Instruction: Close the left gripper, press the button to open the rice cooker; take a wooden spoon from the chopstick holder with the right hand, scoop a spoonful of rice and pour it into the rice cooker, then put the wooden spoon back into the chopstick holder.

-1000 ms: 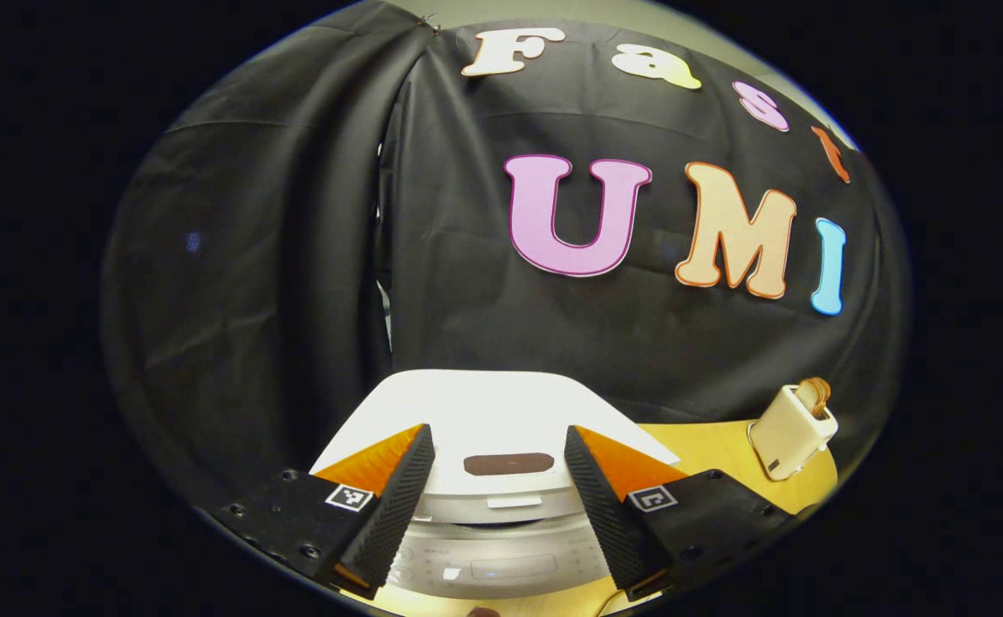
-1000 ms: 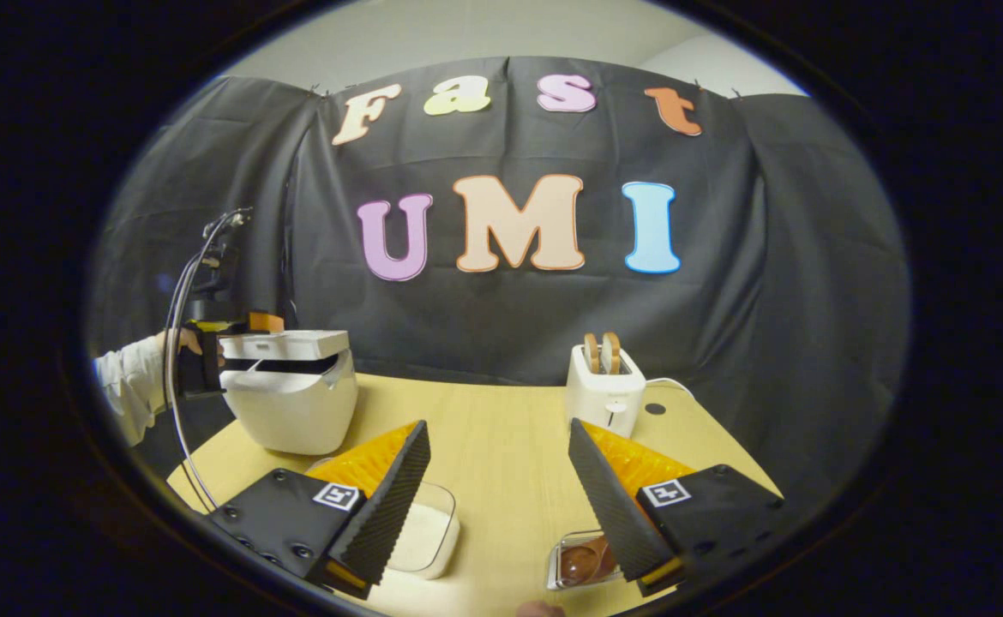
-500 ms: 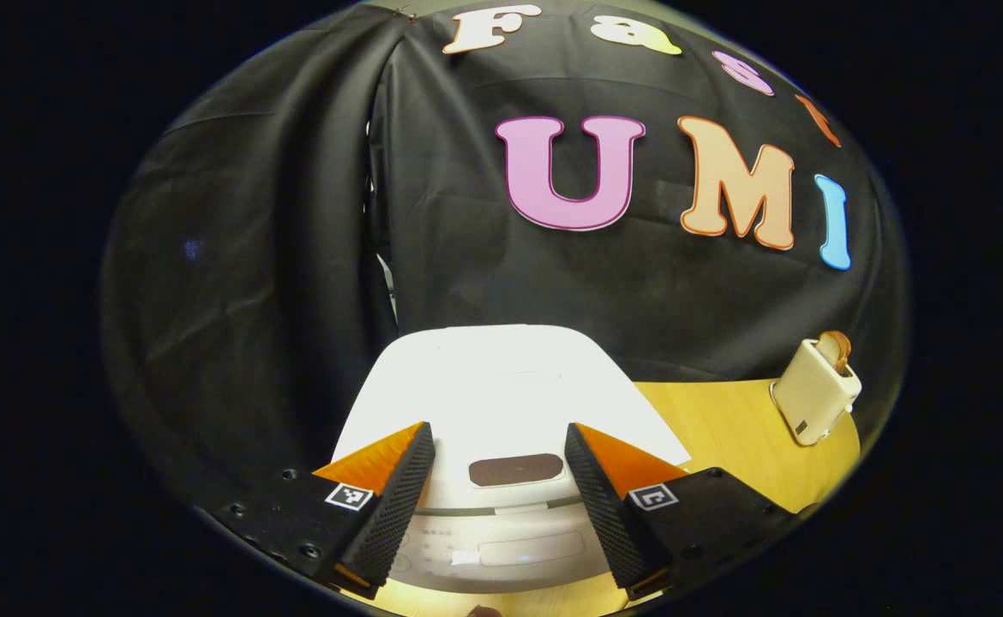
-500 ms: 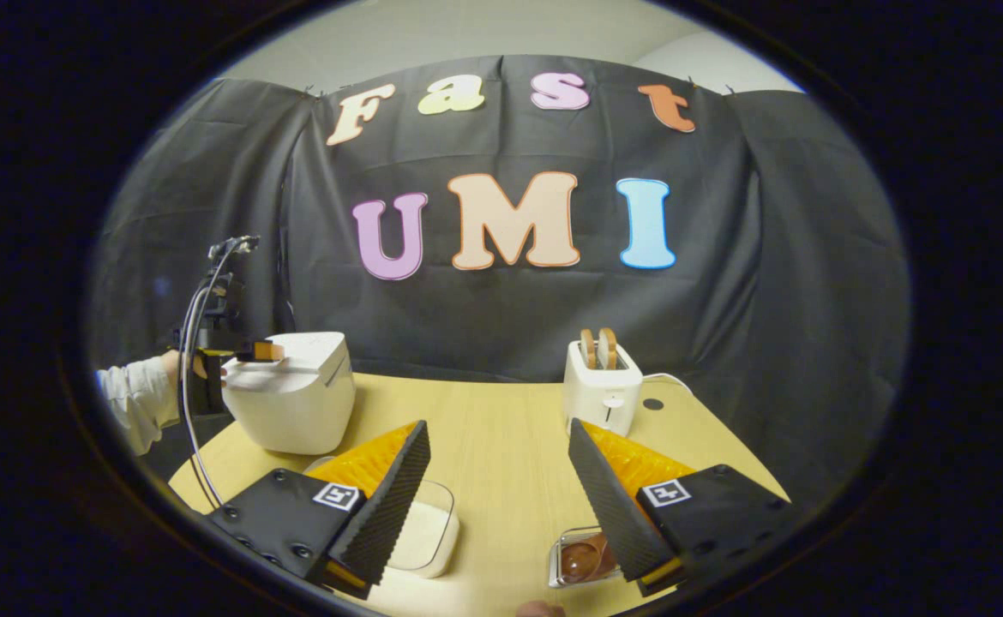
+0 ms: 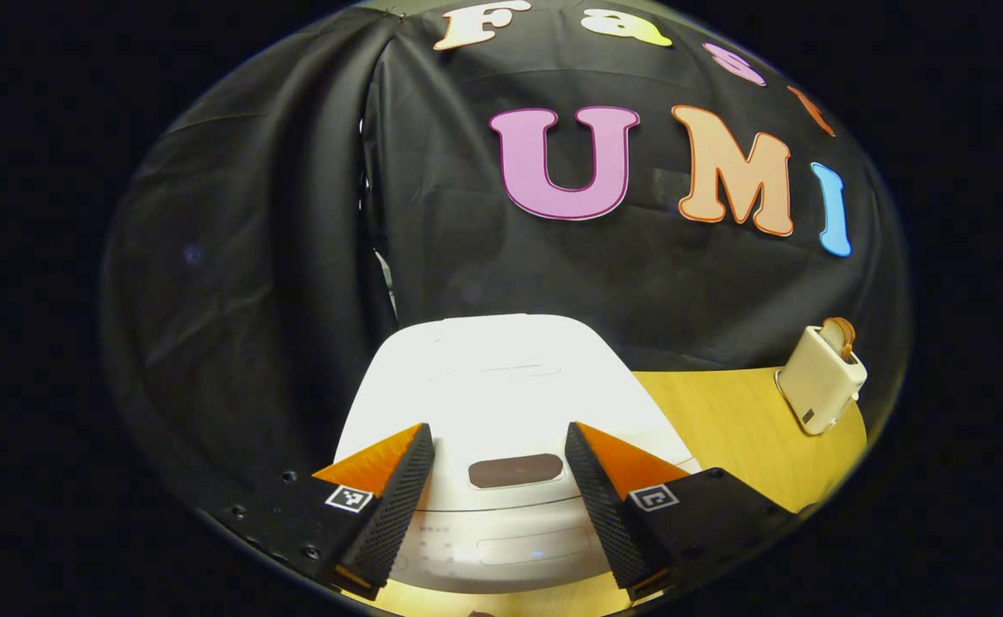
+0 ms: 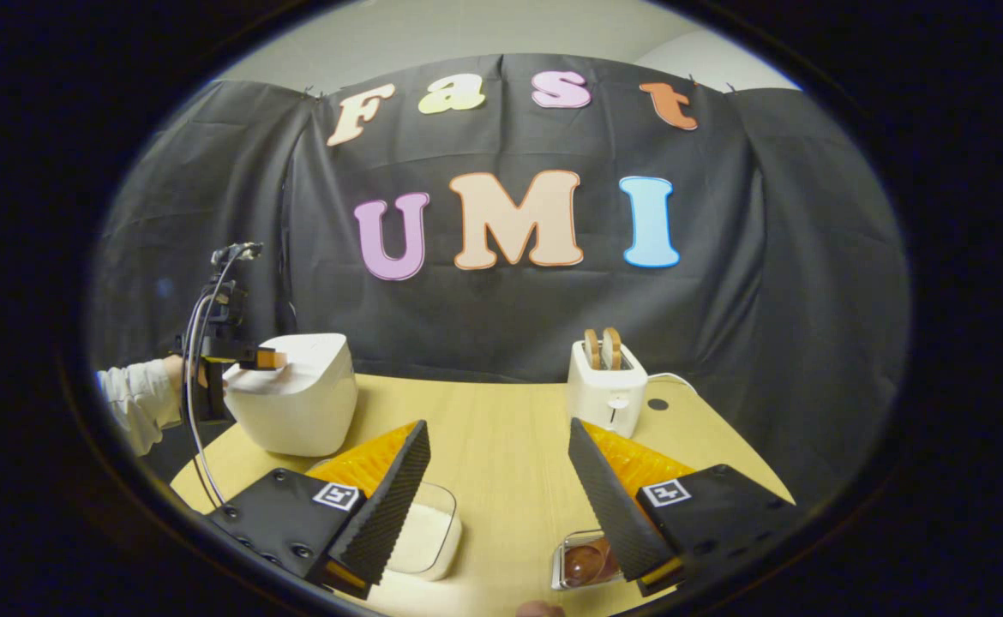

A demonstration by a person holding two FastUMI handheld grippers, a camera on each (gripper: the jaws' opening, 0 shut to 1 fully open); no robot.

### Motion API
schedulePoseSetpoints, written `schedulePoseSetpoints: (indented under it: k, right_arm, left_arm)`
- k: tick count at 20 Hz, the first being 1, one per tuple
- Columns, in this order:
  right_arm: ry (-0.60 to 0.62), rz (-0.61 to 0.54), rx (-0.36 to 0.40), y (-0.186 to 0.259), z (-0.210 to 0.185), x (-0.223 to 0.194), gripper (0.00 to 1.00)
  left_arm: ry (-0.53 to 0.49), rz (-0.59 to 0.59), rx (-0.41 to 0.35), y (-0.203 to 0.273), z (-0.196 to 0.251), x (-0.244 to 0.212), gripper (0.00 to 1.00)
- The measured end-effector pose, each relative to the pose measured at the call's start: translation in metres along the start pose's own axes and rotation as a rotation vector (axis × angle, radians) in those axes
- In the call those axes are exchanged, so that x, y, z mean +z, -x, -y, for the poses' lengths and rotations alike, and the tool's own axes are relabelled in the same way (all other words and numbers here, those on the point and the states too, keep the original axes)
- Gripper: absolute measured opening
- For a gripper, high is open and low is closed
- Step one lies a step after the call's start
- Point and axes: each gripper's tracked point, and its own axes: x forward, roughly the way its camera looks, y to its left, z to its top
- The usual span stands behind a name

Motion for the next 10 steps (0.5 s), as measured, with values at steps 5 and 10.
schedulePoseSetpoints:
  k: [5, 10]
  right_arm:
    - [-0.018, 0.028, 0.021, 0.000, -0.002, 0.011, 1.00]
    - [-0.031, 0.089, 0.034, -0.005, -0.002, 0.031, 1.00]
  left_arm:
    - [0.025, 0.045, -0.010, 0.017, 0.006, 0.000, 0.93]
    - [0.004, 0.311, -0.044, 0.098, 0.031, 0.047, 0.95]
